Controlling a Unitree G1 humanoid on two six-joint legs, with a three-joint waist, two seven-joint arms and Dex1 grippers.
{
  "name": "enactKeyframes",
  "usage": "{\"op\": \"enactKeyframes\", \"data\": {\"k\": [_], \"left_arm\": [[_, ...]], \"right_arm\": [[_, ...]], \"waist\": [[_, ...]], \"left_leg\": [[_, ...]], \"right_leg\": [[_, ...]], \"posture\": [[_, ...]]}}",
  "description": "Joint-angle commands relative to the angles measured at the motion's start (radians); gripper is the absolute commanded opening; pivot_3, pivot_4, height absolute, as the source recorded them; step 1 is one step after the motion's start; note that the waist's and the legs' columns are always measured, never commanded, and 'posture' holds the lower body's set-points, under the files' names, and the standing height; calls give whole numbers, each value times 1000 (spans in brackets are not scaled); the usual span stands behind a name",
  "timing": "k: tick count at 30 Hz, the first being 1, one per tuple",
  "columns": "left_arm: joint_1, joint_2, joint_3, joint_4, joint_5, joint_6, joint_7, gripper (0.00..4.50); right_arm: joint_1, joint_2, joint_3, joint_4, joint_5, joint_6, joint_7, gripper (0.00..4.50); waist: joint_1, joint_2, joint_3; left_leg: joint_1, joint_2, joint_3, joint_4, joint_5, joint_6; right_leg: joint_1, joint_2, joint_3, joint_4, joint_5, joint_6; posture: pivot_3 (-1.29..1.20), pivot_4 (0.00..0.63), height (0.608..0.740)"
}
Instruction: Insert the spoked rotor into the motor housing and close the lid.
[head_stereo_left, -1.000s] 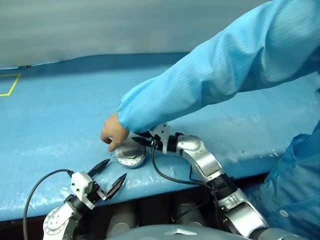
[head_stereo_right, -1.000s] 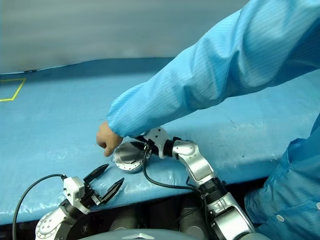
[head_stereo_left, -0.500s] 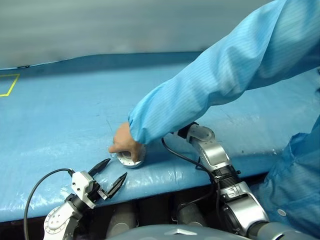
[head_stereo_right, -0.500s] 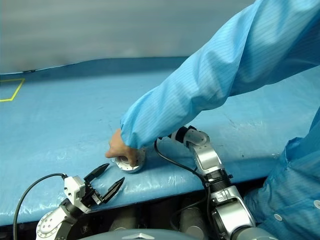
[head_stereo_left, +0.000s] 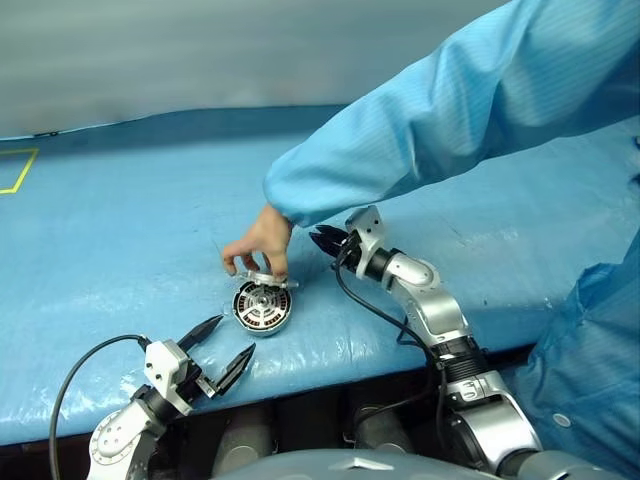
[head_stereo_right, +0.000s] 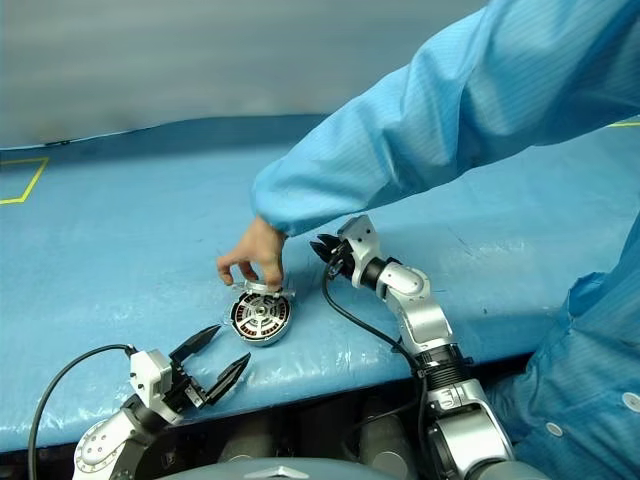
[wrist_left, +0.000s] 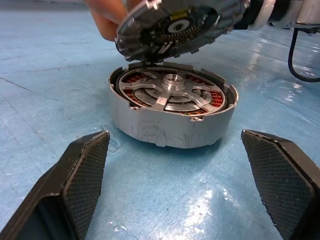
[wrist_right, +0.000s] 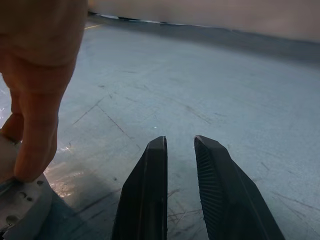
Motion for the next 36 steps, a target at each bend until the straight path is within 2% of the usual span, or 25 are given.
{"op": "enactKeyframes", "data": {"k": [1,36], "left_arm": [[-3,5,11,6,-2,-17,-8,4500],[-2,-2,4,52,3,-46,-4,4500]], "right_arm": [[-2,-2,-24,-56,32,9,5,941],[-6,5,-8,-43,4,7,2,941]], "waist": [[0,0,0],[-2,0,0]], "left_leg": [[0,0,0,0,0,0],[1,0,1,0,0,0]], "right_leg": [[0,0,0,0,0,0],[0,0,1,0,0,0]], "posture": [[0,150,740],[0,150,740]]}}
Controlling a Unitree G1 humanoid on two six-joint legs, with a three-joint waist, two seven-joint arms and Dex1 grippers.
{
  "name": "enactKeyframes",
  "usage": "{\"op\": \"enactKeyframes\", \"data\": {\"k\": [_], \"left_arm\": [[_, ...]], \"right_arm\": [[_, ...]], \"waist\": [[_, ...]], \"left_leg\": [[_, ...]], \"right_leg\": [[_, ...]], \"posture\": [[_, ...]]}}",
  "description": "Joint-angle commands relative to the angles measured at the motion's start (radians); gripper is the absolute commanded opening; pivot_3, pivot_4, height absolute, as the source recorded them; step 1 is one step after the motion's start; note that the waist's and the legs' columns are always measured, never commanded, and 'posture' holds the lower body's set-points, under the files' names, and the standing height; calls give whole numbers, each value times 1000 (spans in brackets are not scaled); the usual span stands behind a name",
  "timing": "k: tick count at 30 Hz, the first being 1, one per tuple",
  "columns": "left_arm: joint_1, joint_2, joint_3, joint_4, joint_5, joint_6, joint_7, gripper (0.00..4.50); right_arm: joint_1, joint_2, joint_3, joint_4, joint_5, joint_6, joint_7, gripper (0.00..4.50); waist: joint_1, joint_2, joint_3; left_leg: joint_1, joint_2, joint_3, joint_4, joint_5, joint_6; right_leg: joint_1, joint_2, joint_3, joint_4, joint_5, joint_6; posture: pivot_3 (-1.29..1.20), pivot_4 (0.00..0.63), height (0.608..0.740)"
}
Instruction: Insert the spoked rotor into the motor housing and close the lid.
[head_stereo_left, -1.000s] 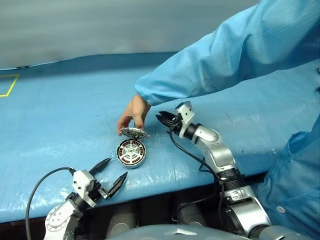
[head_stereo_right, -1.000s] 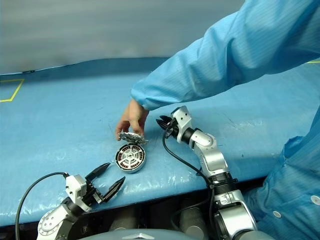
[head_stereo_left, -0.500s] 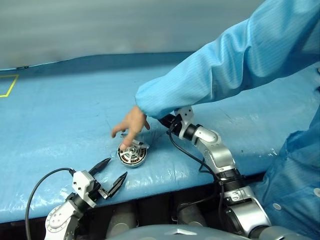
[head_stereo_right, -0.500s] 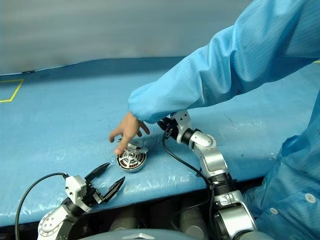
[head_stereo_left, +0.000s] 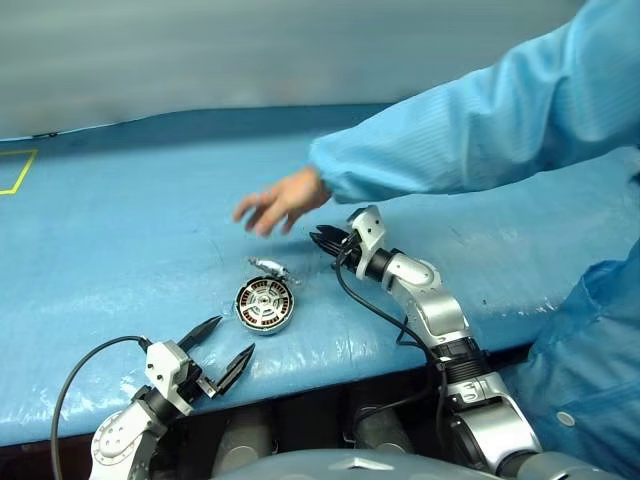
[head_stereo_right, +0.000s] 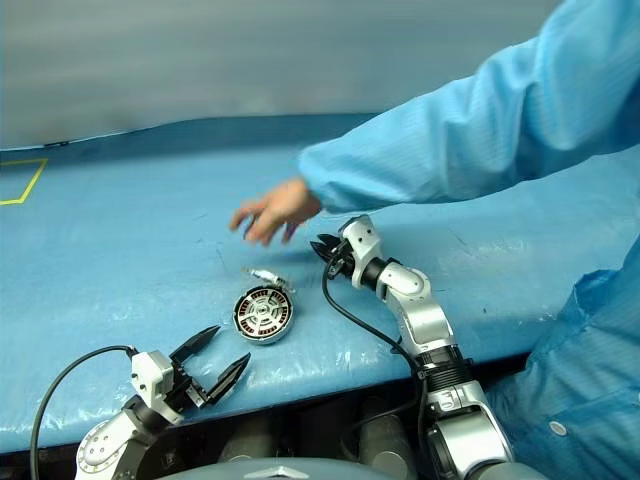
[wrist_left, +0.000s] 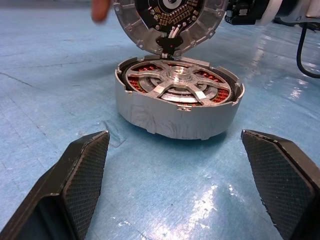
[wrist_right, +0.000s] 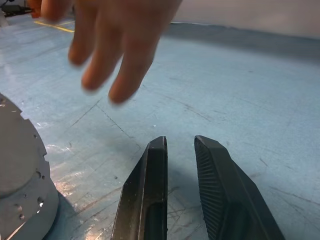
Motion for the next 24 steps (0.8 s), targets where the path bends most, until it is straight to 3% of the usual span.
{"op": "enactKeyframes", "data": {"k": [1,24], "left_arm": [[4,0,10,22,-4,-18,-14,4500],[-15,-4,17,89,-24,-54,-53,4500]], "right_arm": [[-13,0,-6,-21,9,-15,5,941],[42,47,123,-206,84,96,120,941]], "waist": [[0,0,0],[0,1,0]], "left_leg": [[0,0,0,0,0,0],[2,0,0,0,0,0]], "right_leg": [[0,0,0,0,0,0],[0,0,0,2,0,-1]], "posture": [[0,150,740],[0,150,740]]}}
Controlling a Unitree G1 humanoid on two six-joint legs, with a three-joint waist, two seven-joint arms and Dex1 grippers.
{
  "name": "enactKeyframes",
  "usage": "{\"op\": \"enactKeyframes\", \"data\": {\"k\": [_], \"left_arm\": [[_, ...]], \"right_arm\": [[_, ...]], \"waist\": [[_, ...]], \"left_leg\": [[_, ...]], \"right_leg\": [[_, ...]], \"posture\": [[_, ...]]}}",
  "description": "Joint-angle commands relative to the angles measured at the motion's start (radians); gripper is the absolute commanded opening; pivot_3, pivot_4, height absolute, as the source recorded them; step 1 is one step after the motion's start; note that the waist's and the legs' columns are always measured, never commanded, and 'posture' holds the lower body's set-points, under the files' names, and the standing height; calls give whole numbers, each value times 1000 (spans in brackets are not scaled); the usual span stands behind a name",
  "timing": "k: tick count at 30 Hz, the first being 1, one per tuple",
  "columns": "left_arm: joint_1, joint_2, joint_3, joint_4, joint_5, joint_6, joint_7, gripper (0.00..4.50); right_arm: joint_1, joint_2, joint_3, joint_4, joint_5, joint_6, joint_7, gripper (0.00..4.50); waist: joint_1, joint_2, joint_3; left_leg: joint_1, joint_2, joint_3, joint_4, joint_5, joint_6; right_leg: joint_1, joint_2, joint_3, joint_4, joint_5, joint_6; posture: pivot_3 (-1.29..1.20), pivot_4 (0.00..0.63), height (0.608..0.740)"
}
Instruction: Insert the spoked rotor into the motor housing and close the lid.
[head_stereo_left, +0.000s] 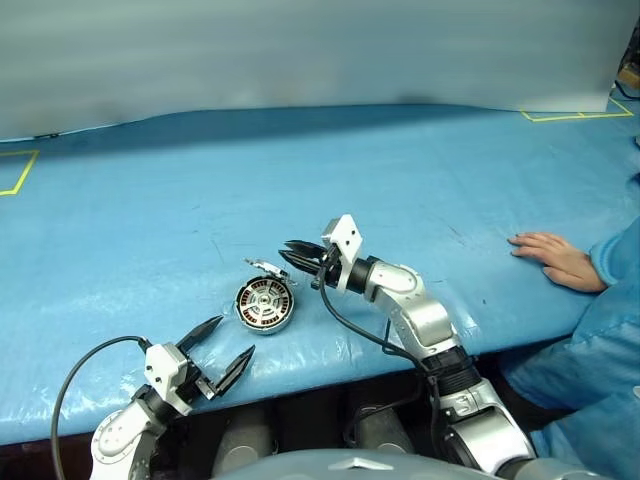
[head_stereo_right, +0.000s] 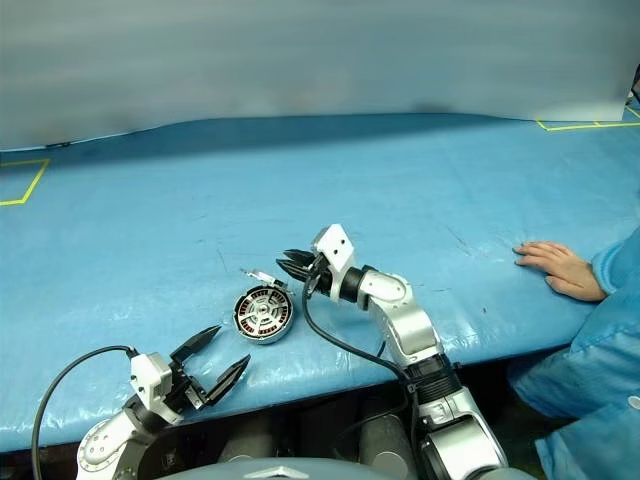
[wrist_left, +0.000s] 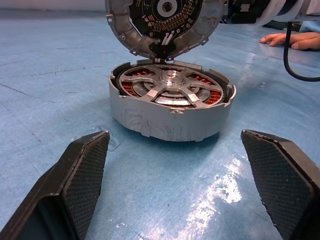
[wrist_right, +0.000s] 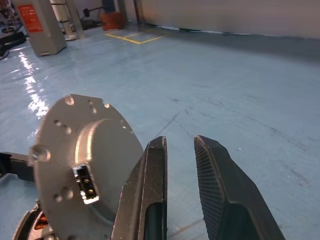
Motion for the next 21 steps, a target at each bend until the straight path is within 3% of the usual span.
{"op": "enactKeyframes", "data": {"k": [1,8,21], "left_arm": [[9,0,15,28,-8,6,-3,4500],[13,9,12,21,-8,9,-10,4500],[46,6,-5,-86,9,67,36,4500]], "right_arm": [[11,5,20,-81,32,20,21,941],[40,0,112,-126,26,57,55,941],[38,-78,253,-7,-174,-19,27,941]], "waist": [[0,0,0],[-1,0,0],[-1,0,0]], "left_leg": [[0,0,0,0,0,0],[0,0,0,0,0,0],[1,0,-2,0,0,0]], "right_leg": [[0,0,0,0,0,0],[-1,0,0,0,0,0],[-2,0,-2,-2,0,0]], "posture": [[0,150,740],[0,150,740],[0,150,740]]}}
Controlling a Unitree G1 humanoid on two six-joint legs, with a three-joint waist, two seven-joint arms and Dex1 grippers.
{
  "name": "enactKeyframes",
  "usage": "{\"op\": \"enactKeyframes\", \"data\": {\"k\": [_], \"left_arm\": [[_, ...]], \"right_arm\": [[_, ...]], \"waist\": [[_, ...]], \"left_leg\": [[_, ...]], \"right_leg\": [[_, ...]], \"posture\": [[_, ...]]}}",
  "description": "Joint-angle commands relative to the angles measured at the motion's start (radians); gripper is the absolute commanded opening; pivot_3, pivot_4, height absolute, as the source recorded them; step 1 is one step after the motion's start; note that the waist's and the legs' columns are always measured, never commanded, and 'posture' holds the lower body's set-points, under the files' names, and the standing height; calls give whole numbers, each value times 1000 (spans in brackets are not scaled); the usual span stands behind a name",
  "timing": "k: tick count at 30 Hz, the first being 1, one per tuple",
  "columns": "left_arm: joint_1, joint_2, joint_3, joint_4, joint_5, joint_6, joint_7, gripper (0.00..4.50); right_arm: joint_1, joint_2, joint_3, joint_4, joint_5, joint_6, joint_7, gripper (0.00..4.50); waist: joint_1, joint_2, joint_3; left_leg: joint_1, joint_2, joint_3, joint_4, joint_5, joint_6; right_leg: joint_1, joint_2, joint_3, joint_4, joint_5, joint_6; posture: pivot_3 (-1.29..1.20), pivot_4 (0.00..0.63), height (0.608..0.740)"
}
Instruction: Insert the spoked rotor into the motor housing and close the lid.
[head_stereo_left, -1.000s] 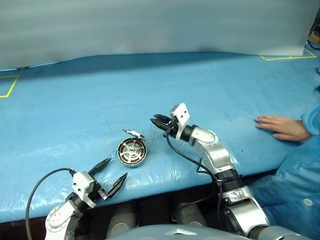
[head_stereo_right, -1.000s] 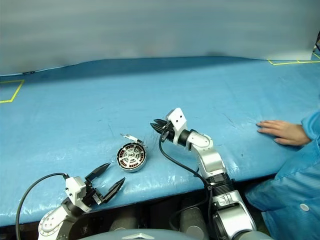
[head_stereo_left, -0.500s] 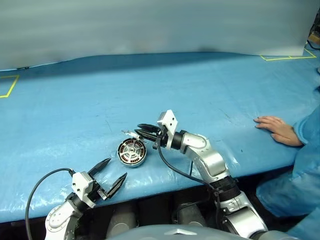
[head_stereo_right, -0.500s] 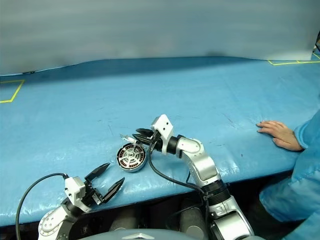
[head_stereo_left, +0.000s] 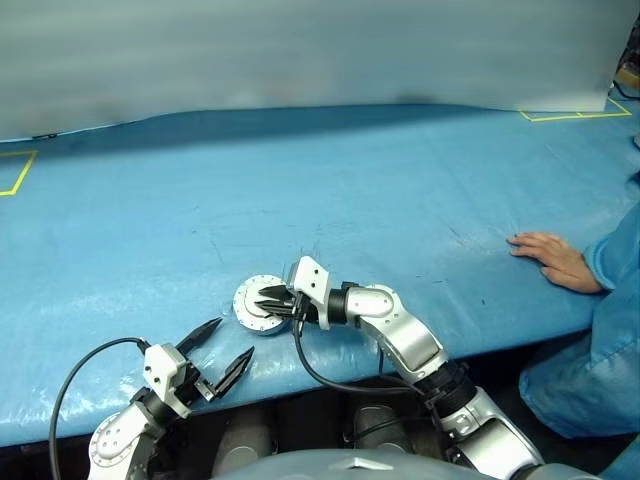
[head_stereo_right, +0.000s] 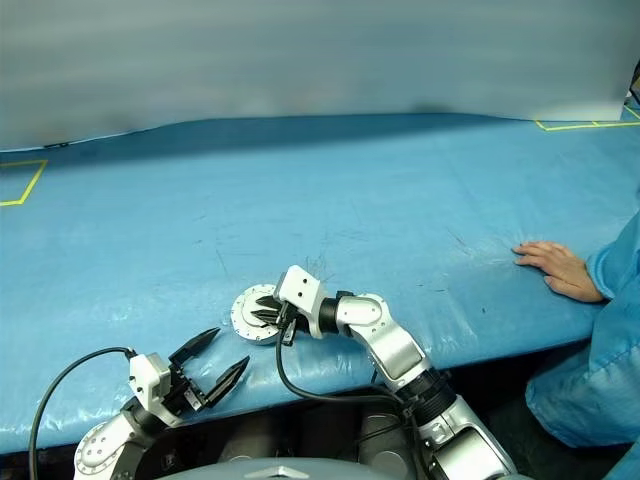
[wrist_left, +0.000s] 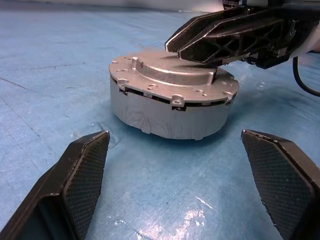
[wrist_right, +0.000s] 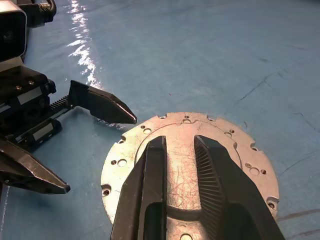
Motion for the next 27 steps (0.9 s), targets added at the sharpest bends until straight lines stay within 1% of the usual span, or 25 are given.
{"op": "enactKeyframes", "data": {"k": [1,9,16,19,22,23,27], "left_arm": [[21,-3,-6,-35,6,11,13,4500],[28,1,-2,-32,7,11,12,4500],[14,-2,7,-1,14,-16,7,4500],[14,-10,-1,4,18,-18,9,4500],[13,-17,-12,-4,23,-12,16,4500],[12,-17,-13,-6,28,-11,20,4500],[-4,-16,-9,-3,48,-16,36,4500]], "right_arm": [[4,-13,12,39,-45,-18,-16,941],[13,-11,14,37,-39,-35,-6,941],[13,28,-53,3,35,-49,-16,941],[11,27,-62,-4,43,-49,-4,941],[9,33,-75,-24,65,-43,14,1522],[7,37,-82,-33,81,-30,20,1927],[2,42,-97,-64,115,-6,32,3156]], "waist": [[1,-1,0],[2,-1,-1],[3,-1,0],[4,-1,0],[4,0,0],[5,0,0],[10,0,0]], "left_leg": [[1,0,0,0,0,0],[1,0,0,0,0,0],[1,0,0,0,0,0],[0,0,0,0,0,0],[0,0,-1,0,0,0],[-1,0,-1,0,0,0],[0,0,-1,0,0,0]], "right_leg": [[0,0,0,0,0,0],[1,0,0,0,0,0],[0,0,0,0,0,0],[0,0,0,0,0,0],[0,0,-1,0,0,0],[0,0,-1,0,0,0],[0,0,-1,0,0,0]], "posture": [[0,150,740],[0,150,740],[0,150,740],[0,150,740],[0,150,740],[0,150,740],[0,150,740]]}}
